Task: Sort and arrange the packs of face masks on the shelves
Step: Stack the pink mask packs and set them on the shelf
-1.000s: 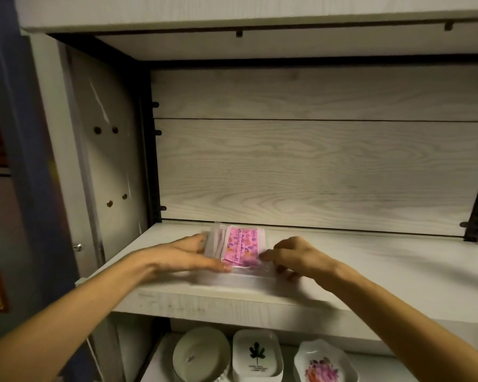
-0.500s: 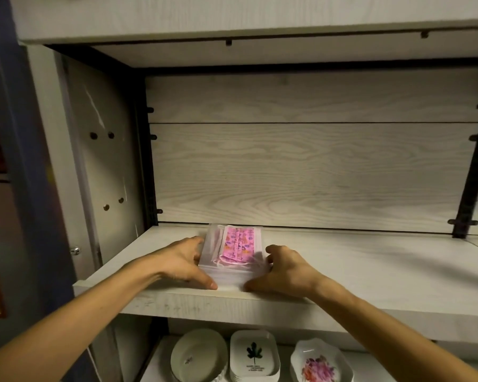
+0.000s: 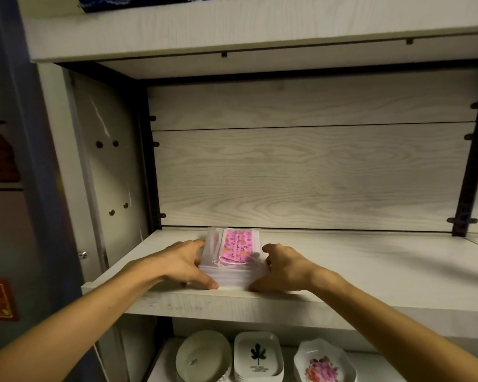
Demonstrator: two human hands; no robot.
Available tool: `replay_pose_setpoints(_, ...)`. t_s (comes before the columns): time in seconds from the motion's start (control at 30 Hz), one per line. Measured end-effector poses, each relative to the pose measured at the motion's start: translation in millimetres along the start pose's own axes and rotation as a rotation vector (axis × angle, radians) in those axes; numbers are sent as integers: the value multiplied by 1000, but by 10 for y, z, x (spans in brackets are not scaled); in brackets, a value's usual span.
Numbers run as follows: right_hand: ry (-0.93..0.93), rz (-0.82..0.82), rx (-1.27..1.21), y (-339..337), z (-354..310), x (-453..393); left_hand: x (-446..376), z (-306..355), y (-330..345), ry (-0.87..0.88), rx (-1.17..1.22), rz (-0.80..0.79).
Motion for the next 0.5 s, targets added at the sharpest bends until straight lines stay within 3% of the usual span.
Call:
replay_pose_setpoints(0.2,13,54,-75,14,40,38,-6,13,52,-29,-99,-7)
replay_pose_setpoints(0.3,24,18,-261,52,84,28,37,-28,35,-108,107,-82)
replay_pose_setpoints(0.4,137,49,-573,67,201,-5,21,-184,-99,-191,330,35)
replay_pose_setpoints(0.5,203,99,-680,124,295,-59,26,-236,-38,-228,622,98)
Point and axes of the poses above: each hand's wrist, its own x-axis away from the middle knuckle, its own y-axis out of the palm, z = x × y, the point moved 9 cm from there along -x, towards the middle knuckle, and after that the axes turned 3 degrees about x, right-handed, at the moved point
